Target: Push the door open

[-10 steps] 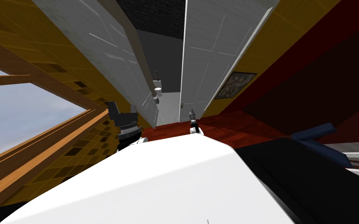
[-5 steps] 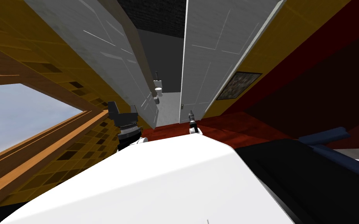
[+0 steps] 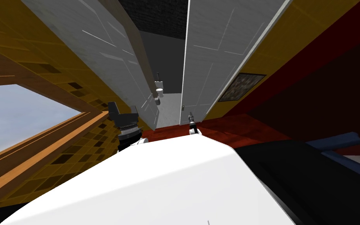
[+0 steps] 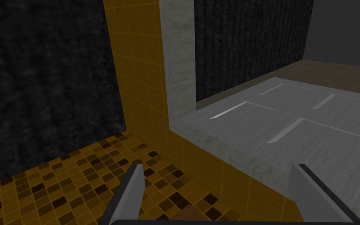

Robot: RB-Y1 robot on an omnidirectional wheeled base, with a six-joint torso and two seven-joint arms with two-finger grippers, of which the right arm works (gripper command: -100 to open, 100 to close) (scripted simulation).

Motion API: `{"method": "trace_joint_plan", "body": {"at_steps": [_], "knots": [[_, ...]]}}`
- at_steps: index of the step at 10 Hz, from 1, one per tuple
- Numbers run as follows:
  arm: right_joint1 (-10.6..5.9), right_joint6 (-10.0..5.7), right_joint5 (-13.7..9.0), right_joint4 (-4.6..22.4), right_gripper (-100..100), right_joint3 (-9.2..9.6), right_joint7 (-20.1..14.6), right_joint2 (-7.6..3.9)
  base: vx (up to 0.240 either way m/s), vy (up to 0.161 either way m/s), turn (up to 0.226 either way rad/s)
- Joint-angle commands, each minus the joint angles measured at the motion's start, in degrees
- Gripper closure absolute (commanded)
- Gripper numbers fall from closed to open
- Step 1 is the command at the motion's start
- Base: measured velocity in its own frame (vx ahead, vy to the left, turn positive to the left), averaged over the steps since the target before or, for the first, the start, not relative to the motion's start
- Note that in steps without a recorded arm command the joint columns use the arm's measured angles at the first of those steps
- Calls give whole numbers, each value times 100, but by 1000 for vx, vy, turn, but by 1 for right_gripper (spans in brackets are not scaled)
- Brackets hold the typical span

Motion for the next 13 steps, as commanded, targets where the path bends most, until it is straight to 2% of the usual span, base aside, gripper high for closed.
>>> {"method": "trace_joint_plan", "body": {"at_steps": [1, 2, 3, 9, 13], "knots": [[-124, -60, 3, 286, -100, -6, -7, 19, 89, -38, 36], [-198, -104, 5, 443, -100, -10, -14, 28, 88, -43, 31], [-198, -104, 5, 490, -100, -10, -14, 28, 68, -32, 16], [-611, -344, 13, 1531, -100, -33, -49, 102, 83, -34, 30], [-840, -478, 17, 2108, -100, -45, -69, 163, 82, -39, 29]]}}
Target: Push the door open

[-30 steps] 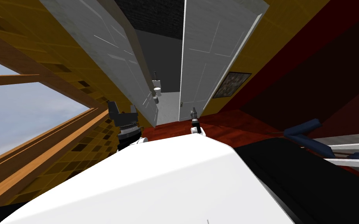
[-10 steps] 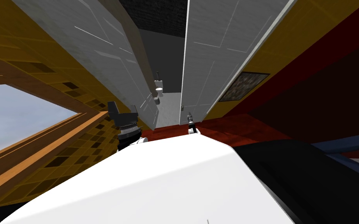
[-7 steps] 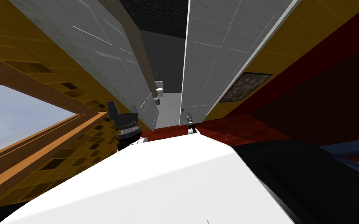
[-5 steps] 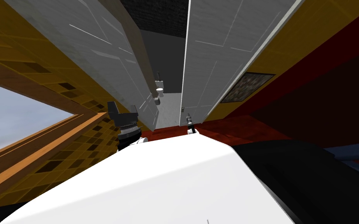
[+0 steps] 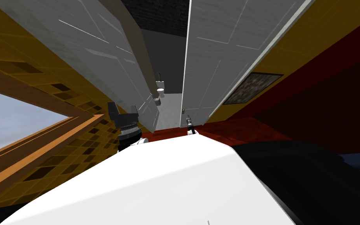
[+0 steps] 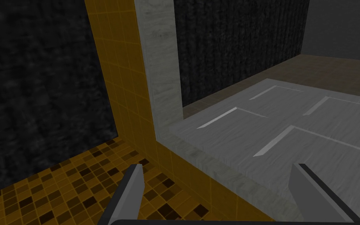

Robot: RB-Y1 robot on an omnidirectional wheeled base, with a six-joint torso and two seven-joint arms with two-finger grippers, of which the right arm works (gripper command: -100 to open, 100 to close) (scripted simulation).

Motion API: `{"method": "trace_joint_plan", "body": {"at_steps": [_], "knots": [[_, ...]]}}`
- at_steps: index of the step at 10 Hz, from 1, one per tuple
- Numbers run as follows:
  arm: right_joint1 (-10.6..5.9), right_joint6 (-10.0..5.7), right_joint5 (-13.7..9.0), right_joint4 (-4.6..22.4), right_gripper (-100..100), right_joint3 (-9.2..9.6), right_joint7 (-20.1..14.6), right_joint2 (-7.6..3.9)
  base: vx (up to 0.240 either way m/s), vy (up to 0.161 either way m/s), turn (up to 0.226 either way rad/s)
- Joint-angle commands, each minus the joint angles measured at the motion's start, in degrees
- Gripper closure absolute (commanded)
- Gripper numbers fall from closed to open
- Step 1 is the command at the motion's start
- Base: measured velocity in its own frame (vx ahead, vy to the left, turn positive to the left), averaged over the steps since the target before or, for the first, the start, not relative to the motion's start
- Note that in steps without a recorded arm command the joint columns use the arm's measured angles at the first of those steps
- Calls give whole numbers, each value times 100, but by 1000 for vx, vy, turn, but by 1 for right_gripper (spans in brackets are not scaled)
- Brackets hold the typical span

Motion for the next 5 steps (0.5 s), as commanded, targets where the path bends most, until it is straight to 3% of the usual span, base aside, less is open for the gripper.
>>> {"method": "trace_joint_plan", "body": {"at_steps": [1, 5], "knots": [[-112, -71, -1, 256, -100, -11, 3, 33, 80, -22, 20], [-344, -206, 4, 841, -100, -24, -17, 118, 81, -37, 28]]}}
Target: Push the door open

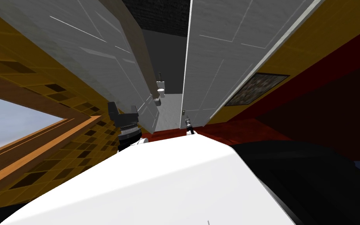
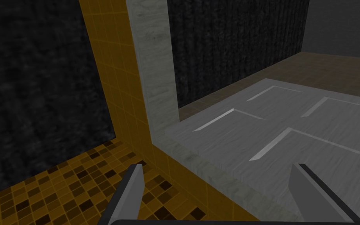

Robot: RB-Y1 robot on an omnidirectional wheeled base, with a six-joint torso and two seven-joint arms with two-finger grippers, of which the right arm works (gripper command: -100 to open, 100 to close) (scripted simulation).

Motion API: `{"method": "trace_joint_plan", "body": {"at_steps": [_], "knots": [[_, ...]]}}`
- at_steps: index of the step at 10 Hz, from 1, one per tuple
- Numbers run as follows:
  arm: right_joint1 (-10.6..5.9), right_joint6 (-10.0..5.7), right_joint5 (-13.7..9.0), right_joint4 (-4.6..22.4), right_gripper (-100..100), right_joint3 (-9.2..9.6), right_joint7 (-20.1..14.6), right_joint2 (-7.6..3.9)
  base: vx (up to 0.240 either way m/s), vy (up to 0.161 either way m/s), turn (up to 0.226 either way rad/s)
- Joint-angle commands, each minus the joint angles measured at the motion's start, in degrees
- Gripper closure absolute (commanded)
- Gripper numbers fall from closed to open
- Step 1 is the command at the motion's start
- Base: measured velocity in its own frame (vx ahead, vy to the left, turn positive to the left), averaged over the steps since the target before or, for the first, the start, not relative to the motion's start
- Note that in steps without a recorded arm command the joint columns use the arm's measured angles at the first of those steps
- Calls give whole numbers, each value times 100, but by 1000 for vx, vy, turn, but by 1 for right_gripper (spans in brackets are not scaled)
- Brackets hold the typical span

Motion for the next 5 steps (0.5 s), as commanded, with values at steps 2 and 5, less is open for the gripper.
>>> {"method": "trace_joint_plan", "body": {"at_steps": [2, 5], "knots": [[-106, -61, -1, 249, -100, -7, -18, 27, 66, -21, 12], [-147, -77, -13, 323, -100, -28, -10, -47, 61, -11, 14]]}}
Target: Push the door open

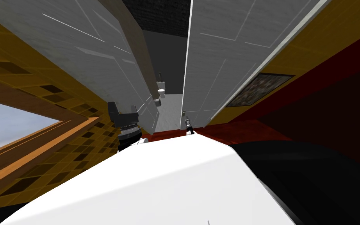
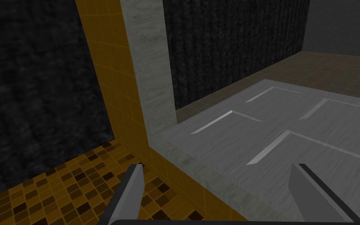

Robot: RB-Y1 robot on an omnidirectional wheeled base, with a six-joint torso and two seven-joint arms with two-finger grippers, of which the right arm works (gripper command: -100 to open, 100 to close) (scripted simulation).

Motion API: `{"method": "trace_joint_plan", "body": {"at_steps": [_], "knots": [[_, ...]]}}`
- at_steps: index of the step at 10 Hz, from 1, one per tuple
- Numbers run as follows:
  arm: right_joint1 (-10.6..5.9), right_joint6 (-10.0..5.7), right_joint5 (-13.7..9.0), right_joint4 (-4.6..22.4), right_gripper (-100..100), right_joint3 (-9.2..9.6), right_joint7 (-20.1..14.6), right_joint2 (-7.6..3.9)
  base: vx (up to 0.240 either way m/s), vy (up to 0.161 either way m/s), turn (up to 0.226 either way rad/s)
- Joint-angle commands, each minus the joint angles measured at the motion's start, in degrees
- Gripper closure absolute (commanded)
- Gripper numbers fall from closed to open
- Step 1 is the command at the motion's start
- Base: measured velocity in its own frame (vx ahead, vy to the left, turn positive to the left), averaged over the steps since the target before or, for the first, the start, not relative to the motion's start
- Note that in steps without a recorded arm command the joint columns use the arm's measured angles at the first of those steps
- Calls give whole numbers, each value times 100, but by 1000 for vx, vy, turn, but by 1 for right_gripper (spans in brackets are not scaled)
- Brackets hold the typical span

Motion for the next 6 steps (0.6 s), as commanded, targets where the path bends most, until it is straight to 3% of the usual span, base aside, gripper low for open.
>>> {"method": "trace_joint_plan", "body": {"at_steps": [1, 6], "knots": [[16, 31, -6, -49, -100, -10, -4, -75, 214, -37, 27], [-9, 35, -35, -12, -100, -58, 6, -70, 193, 1, 23]]}}
